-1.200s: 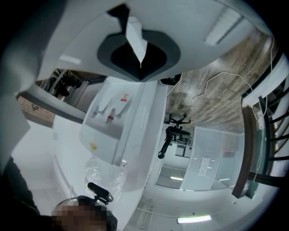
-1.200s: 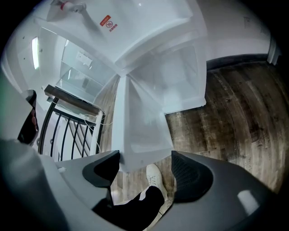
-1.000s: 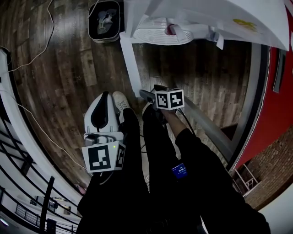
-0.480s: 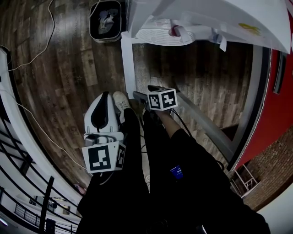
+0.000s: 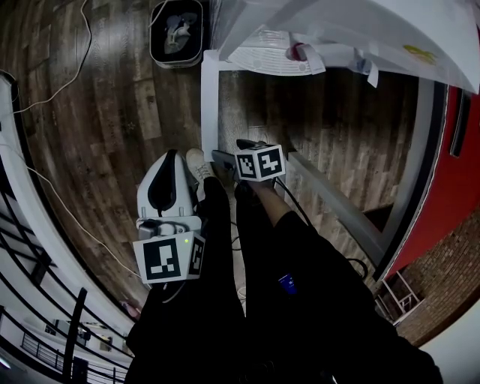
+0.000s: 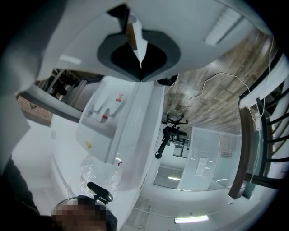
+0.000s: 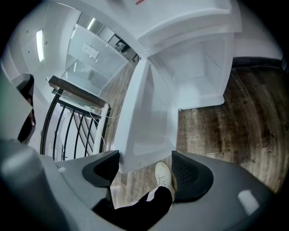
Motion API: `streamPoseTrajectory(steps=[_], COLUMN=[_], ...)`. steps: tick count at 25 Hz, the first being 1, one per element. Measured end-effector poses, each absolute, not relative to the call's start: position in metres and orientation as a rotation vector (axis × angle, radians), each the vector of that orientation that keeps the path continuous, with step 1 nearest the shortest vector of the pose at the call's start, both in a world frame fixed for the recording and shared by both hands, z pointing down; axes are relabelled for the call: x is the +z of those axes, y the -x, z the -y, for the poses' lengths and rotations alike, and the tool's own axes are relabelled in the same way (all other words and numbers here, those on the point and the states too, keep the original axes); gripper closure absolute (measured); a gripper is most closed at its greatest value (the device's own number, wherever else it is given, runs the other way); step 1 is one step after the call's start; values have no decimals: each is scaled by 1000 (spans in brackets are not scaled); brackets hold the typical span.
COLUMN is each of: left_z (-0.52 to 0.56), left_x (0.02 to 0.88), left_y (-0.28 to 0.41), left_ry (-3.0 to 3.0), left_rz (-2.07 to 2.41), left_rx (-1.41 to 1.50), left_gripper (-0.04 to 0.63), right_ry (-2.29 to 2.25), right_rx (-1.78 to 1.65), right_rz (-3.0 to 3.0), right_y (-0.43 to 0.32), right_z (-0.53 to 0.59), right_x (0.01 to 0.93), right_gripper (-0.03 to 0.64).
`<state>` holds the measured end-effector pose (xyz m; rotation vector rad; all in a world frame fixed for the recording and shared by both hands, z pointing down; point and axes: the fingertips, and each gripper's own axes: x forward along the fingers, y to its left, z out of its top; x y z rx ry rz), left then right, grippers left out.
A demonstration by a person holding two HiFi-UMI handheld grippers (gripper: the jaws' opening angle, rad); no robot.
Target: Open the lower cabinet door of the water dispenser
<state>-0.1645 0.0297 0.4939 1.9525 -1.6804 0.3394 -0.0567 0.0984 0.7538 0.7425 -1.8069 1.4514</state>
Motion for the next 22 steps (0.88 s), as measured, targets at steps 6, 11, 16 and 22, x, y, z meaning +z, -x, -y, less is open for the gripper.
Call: streamPoseTrajectory(steps=[6, 11, 16, 22], left_z=[-32, -31, -28, -24], left_x=[494, 495, 490, 482], left_y=[168, 169, 169, 170], left_ry=[-1949, -1950, -1960, -1969], left_rz=[1683, 1685, 1685, 1697], left_rx=[343, 343, 341, 335], left_gripper=[589, 589, 589, 589], right_ry=[-730, -711, -647, -690], right_rx=[1445, 1429, 1314, 1154], right_rz=[1810, 1818, 1863, 1935], right_y=[64, 68, 74, 71], right_z=[-98, -96, -95, -71], right_x=[753, 753, 743, 726], right_gripper=[250, 249, 321, 438])
